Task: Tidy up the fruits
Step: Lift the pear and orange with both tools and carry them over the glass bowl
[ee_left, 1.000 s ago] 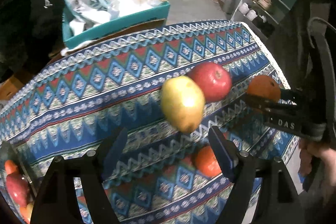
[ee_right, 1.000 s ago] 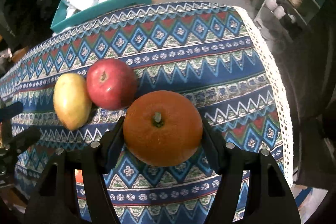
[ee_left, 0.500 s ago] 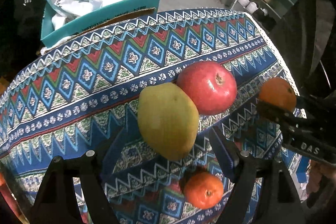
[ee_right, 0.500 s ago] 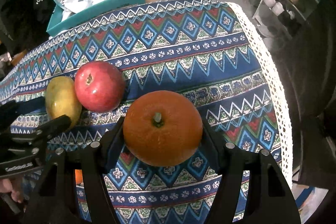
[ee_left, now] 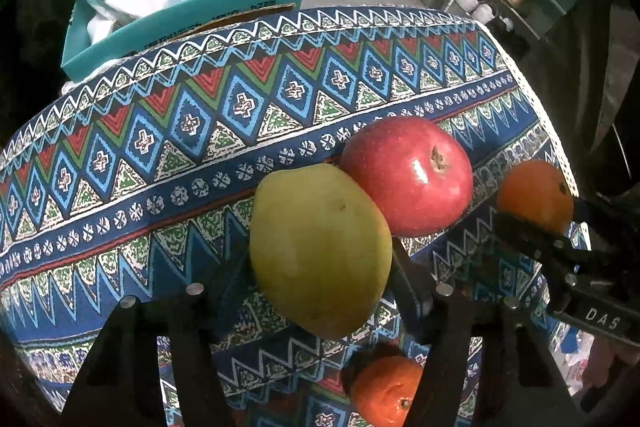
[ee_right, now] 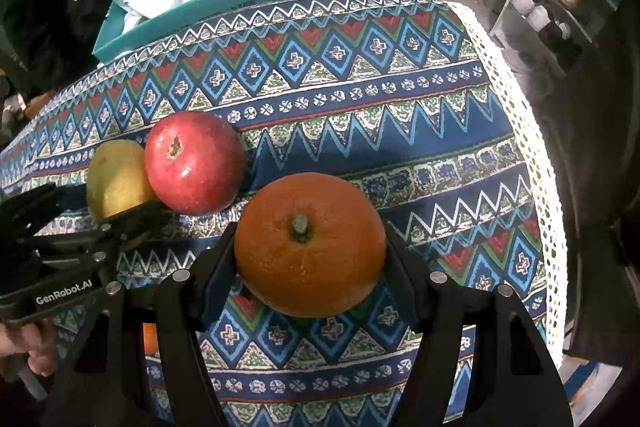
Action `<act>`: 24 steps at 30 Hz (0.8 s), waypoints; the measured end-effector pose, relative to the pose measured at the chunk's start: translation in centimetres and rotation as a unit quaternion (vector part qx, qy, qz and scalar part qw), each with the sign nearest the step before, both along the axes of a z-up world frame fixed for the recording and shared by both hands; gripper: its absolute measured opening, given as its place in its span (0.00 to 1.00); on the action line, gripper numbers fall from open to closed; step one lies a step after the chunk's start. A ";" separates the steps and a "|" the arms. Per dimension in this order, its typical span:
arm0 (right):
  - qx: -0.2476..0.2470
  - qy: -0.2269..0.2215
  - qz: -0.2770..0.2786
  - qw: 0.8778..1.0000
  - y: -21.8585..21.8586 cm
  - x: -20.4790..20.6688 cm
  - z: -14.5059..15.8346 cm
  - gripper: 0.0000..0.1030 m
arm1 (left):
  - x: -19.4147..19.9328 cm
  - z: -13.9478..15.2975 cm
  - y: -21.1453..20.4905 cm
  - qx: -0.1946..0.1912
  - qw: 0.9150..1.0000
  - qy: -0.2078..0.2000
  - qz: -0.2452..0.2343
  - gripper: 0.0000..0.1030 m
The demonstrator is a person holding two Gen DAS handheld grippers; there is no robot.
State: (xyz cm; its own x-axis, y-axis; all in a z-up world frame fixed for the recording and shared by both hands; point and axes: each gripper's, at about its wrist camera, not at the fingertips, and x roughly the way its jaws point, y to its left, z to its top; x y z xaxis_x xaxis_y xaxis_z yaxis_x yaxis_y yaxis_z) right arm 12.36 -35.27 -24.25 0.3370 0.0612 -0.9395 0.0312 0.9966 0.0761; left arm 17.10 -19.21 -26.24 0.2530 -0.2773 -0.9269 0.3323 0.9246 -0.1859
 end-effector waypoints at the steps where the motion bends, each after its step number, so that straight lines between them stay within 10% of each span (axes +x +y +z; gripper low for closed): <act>1: 0.000 0.000 0.001 1.000 0.0 0.0 0.0 0.65 | -0.1 0.0 0.0 0.003 1.000 -0.003 -0.005 0.64; 24: -0.005 -0.070 0.047 0.996 3.3 -1.8 7.0 0.65 | -5.0 7.7 4.2 0.020 0.996 -0.084 -0.012 0.64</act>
